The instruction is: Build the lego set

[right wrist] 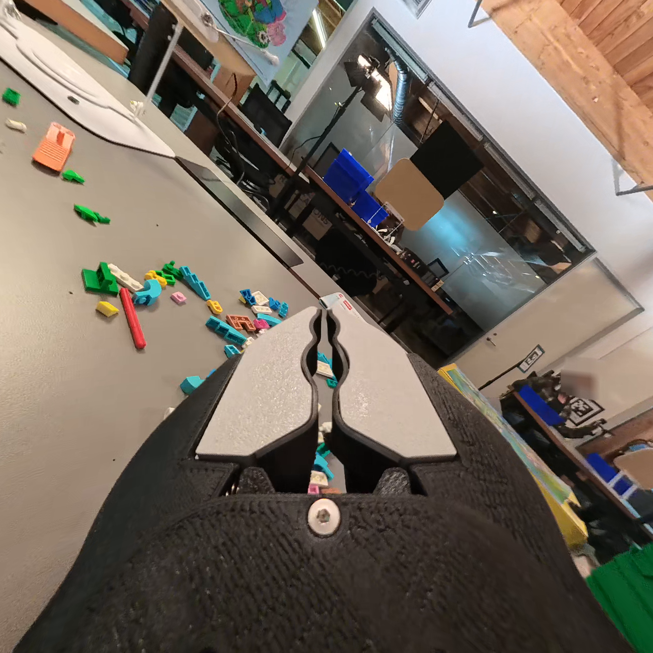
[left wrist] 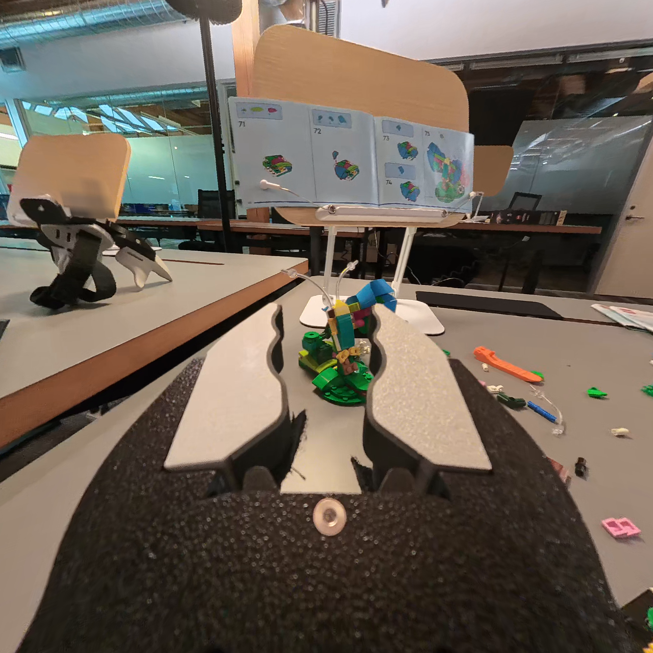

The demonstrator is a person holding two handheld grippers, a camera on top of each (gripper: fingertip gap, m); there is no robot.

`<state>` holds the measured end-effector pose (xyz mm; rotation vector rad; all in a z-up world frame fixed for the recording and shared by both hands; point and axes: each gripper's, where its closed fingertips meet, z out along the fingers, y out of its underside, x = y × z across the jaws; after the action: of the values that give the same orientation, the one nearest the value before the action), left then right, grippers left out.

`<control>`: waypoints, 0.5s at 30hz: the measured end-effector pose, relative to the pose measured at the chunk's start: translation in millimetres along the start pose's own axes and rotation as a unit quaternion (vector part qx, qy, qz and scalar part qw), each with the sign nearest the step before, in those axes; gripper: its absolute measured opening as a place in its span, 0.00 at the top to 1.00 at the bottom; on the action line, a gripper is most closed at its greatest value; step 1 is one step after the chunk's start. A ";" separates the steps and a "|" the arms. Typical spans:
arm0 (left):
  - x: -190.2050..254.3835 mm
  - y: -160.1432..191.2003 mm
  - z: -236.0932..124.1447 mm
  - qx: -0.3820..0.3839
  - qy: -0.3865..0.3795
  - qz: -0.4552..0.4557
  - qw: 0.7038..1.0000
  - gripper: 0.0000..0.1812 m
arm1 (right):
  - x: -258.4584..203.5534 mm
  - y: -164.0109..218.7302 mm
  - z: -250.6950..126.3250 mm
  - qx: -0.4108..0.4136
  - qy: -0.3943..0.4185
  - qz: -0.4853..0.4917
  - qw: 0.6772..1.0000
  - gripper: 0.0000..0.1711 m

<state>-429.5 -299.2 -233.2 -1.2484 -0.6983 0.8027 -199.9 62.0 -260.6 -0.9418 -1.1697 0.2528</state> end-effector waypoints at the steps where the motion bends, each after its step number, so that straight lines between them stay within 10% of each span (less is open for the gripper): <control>1: -0.5 0.4 0.5 -0.001 0.001 -0.007 1.000 0.75 | 0.0 -0.2 -0.1 -0.001 0.002 -0.005 1.000 0.99; 15: 4.7 1.1 3.8 -0.005 0.012 -0.028 1.000 0.77 | 3.8 -1.1 -0.7 -0.003 0.017 -0.009 1.000 0.98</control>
<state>-430.3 -293.1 -233.5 -1.2405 -0.7158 0.7366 -198.0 63.3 -257.2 -0.9366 -1.1475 0.2170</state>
